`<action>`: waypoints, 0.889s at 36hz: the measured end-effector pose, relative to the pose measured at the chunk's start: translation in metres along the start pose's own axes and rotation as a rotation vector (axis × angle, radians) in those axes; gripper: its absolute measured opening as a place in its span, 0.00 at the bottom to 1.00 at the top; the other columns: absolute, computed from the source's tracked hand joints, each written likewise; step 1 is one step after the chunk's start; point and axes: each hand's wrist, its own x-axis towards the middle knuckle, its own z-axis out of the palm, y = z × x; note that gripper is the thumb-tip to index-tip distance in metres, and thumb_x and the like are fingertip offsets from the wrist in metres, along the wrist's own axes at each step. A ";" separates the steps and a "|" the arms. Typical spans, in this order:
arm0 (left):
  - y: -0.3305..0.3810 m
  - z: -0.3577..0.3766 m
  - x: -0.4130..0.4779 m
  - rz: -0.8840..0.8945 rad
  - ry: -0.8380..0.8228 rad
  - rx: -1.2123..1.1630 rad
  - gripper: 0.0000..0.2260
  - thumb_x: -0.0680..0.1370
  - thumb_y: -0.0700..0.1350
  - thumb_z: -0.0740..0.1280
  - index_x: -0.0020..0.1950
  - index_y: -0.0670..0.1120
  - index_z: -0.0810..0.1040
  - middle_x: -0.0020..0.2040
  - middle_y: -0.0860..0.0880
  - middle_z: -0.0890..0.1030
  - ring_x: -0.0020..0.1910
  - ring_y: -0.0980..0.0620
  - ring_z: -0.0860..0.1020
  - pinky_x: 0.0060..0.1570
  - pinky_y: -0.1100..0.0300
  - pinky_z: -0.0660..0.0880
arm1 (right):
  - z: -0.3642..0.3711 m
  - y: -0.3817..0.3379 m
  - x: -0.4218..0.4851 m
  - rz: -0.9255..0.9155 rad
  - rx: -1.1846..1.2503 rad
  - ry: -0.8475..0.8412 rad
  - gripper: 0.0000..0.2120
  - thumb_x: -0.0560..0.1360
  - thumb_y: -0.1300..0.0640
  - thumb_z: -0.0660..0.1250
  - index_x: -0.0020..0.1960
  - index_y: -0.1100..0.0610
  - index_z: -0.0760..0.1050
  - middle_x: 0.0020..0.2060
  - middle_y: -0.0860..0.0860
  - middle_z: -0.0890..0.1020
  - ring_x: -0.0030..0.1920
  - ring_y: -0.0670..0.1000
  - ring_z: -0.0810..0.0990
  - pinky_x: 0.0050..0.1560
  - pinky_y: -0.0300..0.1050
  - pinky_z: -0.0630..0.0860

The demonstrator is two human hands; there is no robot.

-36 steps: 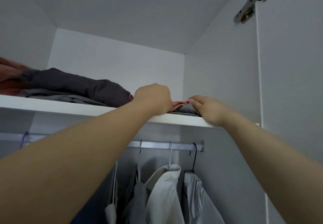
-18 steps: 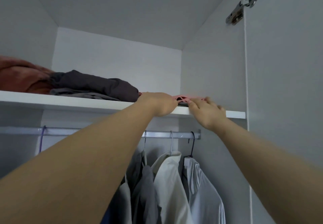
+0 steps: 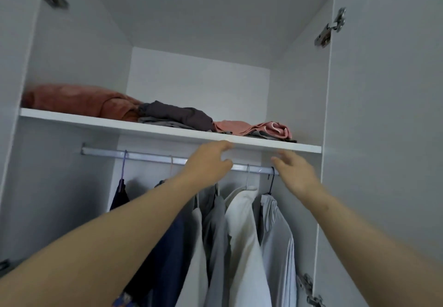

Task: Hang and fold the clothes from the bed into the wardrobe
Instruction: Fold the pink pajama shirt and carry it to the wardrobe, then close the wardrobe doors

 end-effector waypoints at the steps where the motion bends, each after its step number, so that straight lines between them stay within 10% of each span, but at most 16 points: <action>1: 0.002 -0.004 -0.011 -0.006 -0.003 -0.011 0.19 0.79 0.42 0.61 0.70 0.47 0.68 0.69 0.50 0.70 0.67 0.52 0.68 0.62 0.62 0.63 | -0.001 -0.004 -0.008 0.001 0.008 -0.002 0.17 0.80 0.54 0.58 0.67 0.55 0.71 0.64 0.53 0.74 0.63 0.53 0.71 0.60 0.40 0.64; 15: 0.004 -0.102 -0.141 -0.236 0.250 0.039 0.11 0.78 0.42 0.62 0.58 0.50 0.77 0.44 0.58 0.77 0.45 0.54 0.78 0.51 0.60 0.73 | 0.050 -0.098 -0.100 -0.176 0.333 -0.239 0.07 0.78 0.56 0.61 0.45 0.55 0.77 0.42 0.48 0.78 0.43 0.47 0.74 0.39 0.39 0.69; 24: -0.023 -0.164 -0.206 -0.331 0.435 0.200 0.09 0.77 0.40 0.64 0.56 0.48 0.79 0.43 0.57 0.78 0.43 0.51 0.78 0.49 0.63 0.72 | 0.097 -0.150 -0.141 -0.205 0.497 -0.393 0.10 0.77 0.56 0.61 0.46 0.59 0.79 0.45 0.55 0.81 0.50 0.55 0.78 0.50 0.45 0.72; 32: -0.055 -0.229 -0.271 -0.390 0.602 0.479 0.10 0.77 0.40 0.61 0.52 0.46 0.81 0.51 0.54 0.81 0.52 0.51 0.77 0.48 0.65 0.67 | 0.151 -0.208 -0.177 -0.250 0.669 -0.552 0.06 0.78 0.56 0.61 0.46 0.51 0.76 0.40 0.39 0.76 0.41 0.38 0.72 0.40 0.32 0.68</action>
